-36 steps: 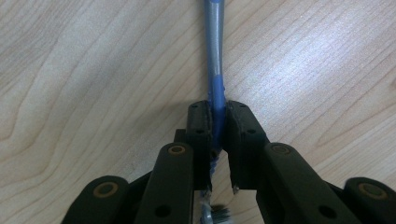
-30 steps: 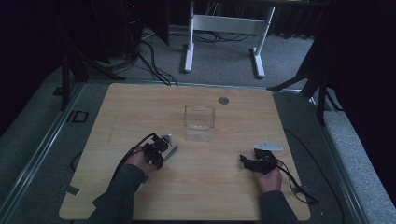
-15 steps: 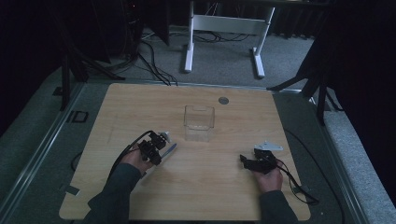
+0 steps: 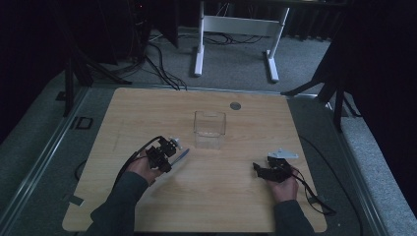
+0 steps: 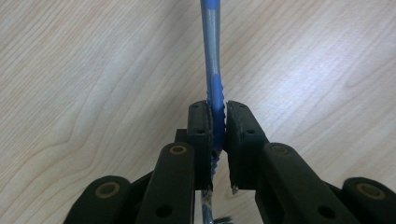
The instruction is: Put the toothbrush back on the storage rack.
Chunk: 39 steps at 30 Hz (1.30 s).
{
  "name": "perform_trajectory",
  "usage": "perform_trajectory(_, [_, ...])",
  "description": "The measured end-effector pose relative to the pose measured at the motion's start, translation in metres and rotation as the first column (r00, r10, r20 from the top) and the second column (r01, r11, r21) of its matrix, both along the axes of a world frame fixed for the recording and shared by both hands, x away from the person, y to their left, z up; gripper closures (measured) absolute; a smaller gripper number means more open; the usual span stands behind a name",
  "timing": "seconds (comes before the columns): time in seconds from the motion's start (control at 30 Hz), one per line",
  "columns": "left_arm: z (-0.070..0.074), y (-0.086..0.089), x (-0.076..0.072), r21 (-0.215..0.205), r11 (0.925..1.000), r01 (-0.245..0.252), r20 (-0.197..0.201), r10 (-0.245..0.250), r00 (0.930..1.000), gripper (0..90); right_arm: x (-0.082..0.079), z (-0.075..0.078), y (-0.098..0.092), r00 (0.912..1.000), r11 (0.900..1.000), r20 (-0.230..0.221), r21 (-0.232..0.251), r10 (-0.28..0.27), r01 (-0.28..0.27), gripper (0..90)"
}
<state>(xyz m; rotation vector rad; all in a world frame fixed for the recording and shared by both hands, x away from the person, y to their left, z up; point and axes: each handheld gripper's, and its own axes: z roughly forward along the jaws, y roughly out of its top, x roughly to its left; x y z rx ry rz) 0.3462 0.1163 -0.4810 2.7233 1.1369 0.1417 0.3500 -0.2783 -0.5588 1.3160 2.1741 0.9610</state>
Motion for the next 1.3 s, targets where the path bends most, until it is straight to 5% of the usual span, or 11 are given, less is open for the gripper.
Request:
perform_trajectory(0.47, [0.014,-0.010,-0.007,-0.030,0.9947,0.098,0.033,-0.097,0.9947,80.6,-0.005,0.005,0.002,0.9978,0.998,0.012,0.009,0.065,-0.065,39.8])
perform_trajectory(0.8, [0.025,-0.015,-0.013,-0.046,0.9831,0.177,0.057,-0.175,0.9830,80.6,-0.009,0.013,-0.001,0.9938,0.991,0.033,0.075,0.106,-0.108,40.2])
perform_trajectory(0.83, [0.029,-0.017,-0.015,-0.056,0.9775,0.203,0.070,-0.199,0.9775,80.6,-0.011,0.017,0.000,0.9892,0.987,0.051,0.072,0.137,-0.141,41.7])
perform_trajectory(1.07, [0.036,-0.021,-0.018,-0.068,0.9698,0.234,0.088,-0.228,0.9696,80.6,-0.017,0.026,0.008,0.9701,0.969,0.085,0.079,0.228,-0.234,44.1])
perform_trajectory(1.3, [0.046,-0.027,-0.022,-0.088,0.9469,0.309,0.132,-0.297,0.9458,80.6,-0.020,0.033,0.012,0.9505,0.946,0.087,0.105,0.298,-0.307,44.4])
